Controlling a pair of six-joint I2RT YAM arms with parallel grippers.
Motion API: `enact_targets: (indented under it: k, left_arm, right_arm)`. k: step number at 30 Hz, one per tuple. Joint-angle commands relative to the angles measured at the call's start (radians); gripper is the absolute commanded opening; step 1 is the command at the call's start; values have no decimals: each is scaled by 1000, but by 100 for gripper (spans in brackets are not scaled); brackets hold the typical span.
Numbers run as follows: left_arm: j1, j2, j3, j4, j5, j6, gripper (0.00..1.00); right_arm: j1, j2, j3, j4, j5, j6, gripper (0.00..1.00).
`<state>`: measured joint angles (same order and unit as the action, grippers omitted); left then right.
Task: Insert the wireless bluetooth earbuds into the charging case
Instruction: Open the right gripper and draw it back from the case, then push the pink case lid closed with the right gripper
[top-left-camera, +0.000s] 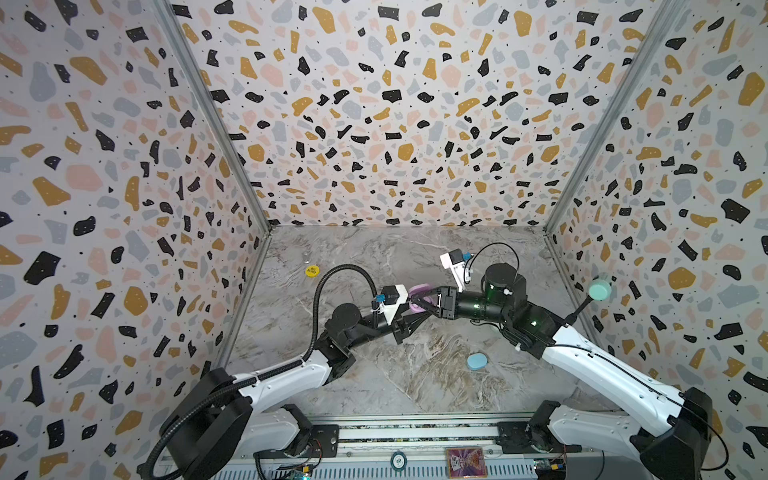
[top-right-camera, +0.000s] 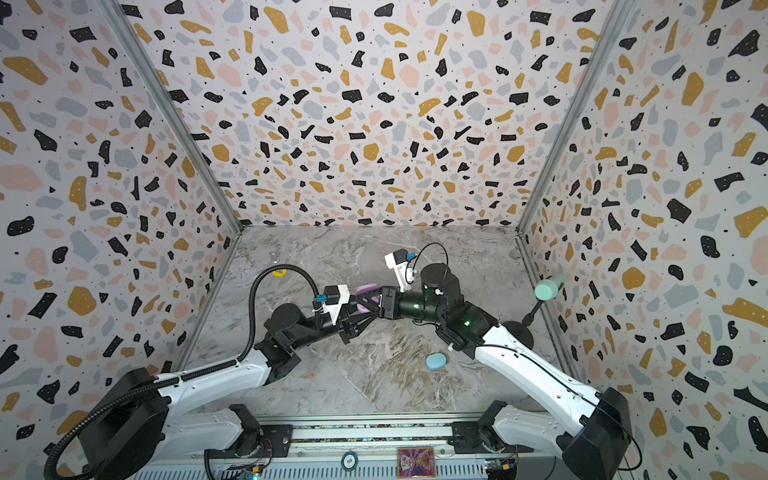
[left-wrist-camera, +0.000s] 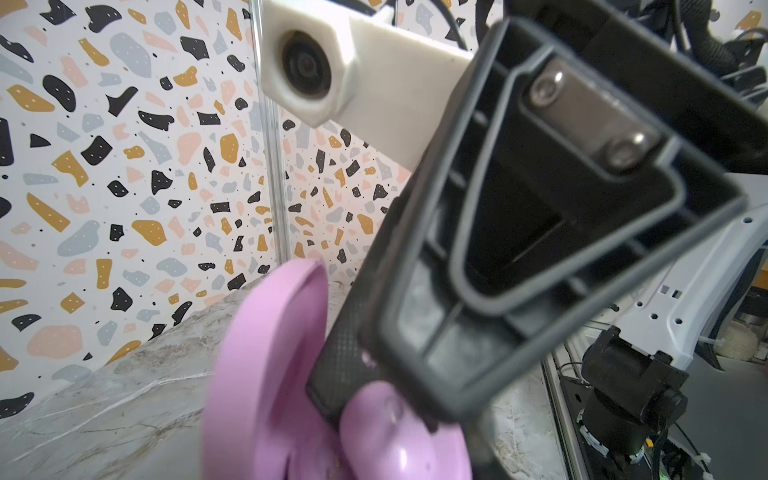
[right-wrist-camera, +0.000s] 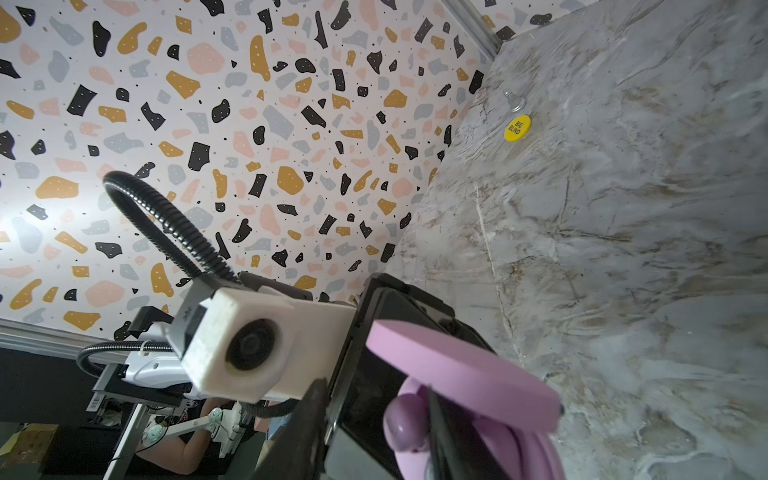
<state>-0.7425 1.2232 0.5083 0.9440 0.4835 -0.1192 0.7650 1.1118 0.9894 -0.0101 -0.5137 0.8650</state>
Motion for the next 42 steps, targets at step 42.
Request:
enact_targets:
  k: [42]
  left_arm:
    - [-5, -30, -36, 32, 4, 20, 30]
  right_arm:
    - [-93, 347, 642, -742, -14, -373, 33]
